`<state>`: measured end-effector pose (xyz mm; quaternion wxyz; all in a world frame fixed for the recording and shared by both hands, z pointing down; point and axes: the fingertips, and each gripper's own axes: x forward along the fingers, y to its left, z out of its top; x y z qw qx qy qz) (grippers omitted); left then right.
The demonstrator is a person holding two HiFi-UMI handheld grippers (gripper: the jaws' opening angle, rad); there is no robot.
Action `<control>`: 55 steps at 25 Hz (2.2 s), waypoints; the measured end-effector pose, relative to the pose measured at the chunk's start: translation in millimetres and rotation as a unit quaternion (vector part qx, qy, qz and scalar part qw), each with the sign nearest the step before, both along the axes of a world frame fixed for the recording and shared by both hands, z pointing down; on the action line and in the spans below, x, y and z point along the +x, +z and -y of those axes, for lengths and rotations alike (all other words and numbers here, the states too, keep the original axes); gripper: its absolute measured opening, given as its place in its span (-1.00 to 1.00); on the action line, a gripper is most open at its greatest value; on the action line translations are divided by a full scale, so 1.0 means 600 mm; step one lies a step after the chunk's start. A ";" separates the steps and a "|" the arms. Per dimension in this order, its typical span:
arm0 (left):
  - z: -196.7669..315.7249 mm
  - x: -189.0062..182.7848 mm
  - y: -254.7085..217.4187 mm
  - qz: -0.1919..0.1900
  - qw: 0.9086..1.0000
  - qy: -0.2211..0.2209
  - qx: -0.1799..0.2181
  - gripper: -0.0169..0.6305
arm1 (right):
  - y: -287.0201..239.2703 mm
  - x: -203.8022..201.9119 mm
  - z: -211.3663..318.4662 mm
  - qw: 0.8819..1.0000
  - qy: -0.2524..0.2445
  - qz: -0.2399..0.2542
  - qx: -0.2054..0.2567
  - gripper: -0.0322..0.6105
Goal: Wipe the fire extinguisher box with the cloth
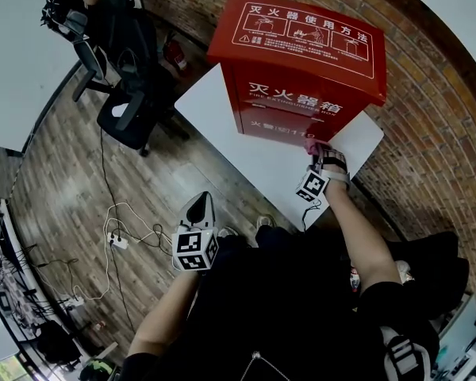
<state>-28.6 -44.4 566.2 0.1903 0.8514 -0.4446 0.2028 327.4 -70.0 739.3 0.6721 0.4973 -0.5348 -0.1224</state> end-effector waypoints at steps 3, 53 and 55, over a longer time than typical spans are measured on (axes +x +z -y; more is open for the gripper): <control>0.003 0.002 -0.002 -0.001 1.000 0.003 0.000 -0.86 | -0.017 0.000 0.000 1.000 -0.001 -0.002 0.007 -0.56; 0.015 0.026 -0.032 -0.048 0.998 0.042 0.025 -0.86 | -0.314 -0.012 0.014 0.989 -0.001 -0.048 0.143 -0.56; 0.015 0.024 -0.033 -0.049 0.998 0.042 0.025 -0.86 | -0.322 -0.014 0.014 0.988 -0.001 -0.049 0.148 -0.56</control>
